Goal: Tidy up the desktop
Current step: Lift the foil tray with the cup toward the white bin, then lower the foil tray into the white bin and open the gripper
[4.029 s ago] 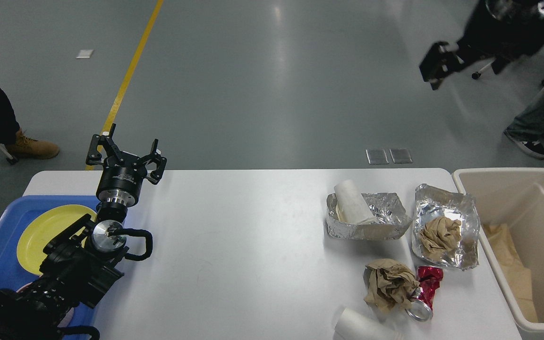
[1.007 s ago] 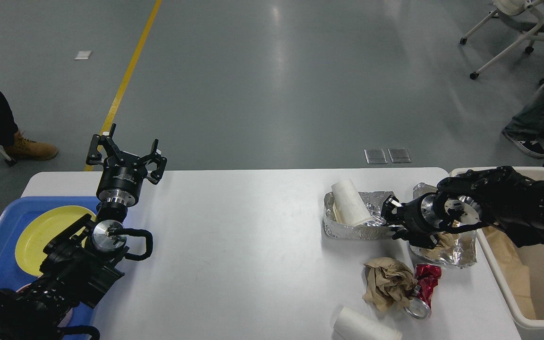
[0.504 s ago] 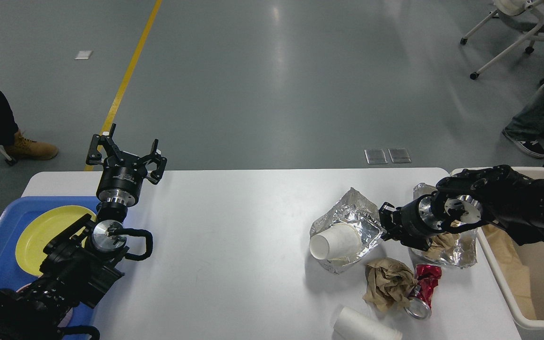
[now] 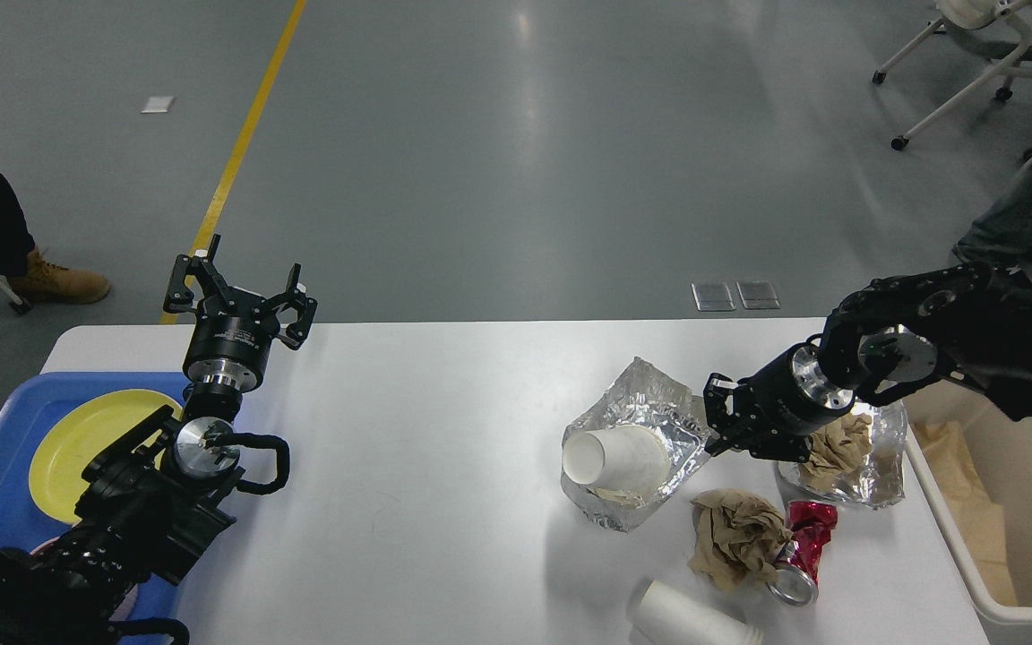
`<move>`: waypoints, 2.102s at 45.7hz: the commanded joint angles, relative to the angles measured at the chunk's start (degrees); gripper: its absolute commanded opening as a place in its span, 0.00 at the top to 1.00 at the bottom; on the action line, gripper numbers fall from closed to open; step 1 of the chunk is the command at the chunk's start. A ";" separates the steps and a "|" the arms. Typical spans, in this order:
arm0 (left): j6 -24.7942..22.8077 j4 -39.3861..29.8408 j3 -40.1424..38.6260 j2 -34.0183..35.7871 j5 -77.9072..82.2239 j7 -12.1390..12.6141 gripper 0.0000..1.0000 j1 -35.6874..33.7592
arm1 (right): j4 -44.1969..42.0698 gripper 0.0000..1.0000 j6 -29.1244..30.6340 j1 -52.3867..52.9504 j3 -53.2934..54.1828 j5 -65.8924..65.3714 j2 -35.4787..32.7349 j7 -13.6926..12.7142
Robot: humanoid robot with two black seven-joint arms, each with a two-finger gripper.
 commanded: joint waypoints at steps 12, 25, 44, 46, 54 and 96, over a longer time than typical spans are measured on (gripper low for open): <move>0.00 0.00 0.00 0.00 0.00 0.00 0.04 0.00 | 11.67 1.00 16.49 19.23 -4.93 -8.30 -6.73 -0.43; 0.00 0.00 0.00 0.00 0.00 0.00 0.04 0.00 | 15.10 1.00 20.61 31.97 -10.12 -9.80 -8.57 -0.25; 0.00 0.00 0.00 0.00 0.00 0.00 0.04 0.00 | 15.98 1.00 20.61 40.07 -10.13 -11.82 -8.05 -0.34; 0.00 0.00 0.00 0.00 0.00 0.00 0.04 0.00 | 16.33 1.00 20.61 40.33 -10.13 -11.91 -8.14 -0.34; 0.00 0.00 0.00 0.00 0.00 0.00 0.04 0.00 | 16.86 1.00 20.61 40.42 -11.17 -13.22 -8.40 -0.34; 0.00 0.00 0.00 0.00 0.00 0.00 0.04 0.00 | -11.79 1.00 2.72 -1.67 -14.44 -38.80 -21.85 -0.25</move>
